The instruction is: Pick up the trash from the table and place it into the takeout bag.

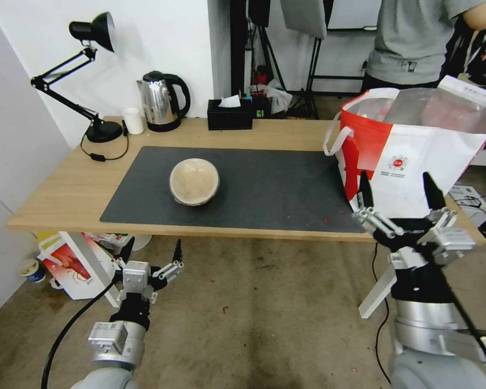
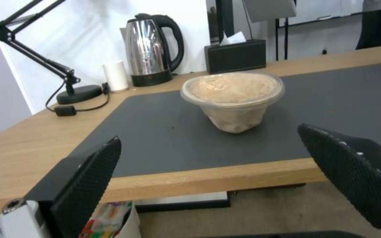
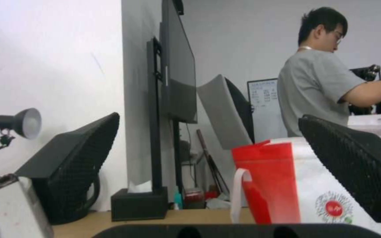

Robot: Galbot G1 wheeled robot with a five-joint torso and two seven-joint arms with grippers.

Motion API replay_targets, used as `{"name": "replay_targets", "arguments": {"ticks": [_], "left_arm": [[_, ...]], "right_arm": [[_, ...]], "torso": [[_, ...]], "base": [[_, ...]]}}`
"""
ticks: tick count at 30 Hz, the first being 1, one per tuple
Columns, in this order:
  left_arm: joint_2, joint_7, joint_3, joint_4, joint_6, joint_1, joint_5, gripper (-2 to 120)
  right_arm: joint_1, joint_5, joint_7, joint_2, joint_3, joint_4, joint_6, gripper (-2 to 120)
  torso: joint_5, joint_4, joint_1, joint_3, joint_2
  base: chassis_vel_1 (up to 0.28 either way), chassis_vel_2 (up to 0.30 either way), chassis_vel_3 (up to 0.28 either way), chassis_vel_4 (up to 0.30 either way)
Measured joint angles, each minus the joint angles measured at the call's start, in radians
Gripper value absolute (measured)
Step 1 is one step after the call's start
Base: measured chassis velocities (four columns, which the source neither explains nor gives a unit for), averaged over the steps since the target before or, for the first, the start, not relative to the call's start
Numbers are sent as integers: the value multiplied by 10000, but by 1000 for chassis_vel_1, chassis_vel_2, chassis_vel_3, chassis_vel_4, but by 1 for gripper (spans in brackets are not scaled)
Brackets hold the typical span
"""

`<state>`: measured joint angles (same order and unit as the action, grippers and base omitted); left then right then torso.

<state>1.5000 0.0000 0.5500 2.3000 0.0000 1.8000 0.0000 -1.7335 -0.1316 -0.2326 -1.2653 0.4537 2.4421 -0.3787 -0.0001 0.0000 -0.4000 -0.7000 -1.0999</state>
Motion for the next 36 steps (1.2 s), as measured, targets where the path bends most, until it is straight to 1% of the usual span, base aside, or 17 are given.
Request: {"name": "replay_targets", "arguments": {"ticks": [2, 6, 10, 27, 36], "left_arm": [[0, 0, 0, 0, 0, 0, 0, 100], [0, 0, 0, 0, 0, 0, 0, 100], [0, 0, 0, 0, 0, 0, 0, 100], [0, 0, 0, 0, 0, 0, 0, 100], [0, 0, 0, 0, 0, 0, 0, 100]], "right_arm": [[-94, 110, 4, -71, -102, -74, -178, 100], [-431, 501, -9, -257, -366, -323, -843, 100], [-626, 671, -42, -333, -488, -464, -1184, 100], [-1262, 1665, -627, -740, -1123, -993, -2388, 100], [-1349, 2006, -754, -881, -1192, -1451, -2926, 100]], "torso": [[1, 0, 0, 0, 0], [1, 0, 1, 0, 0], [1, 0, 0, 0, 0], [0, -1, 1, -1, -1], [1, 0, 0, -1, -1]], "base": [[0, 0, 0, 0], [0, 0, 0, 0], [0, 0, 0, 0], [0, 0, 0, 0], [0, 0, 0, 0]]}}
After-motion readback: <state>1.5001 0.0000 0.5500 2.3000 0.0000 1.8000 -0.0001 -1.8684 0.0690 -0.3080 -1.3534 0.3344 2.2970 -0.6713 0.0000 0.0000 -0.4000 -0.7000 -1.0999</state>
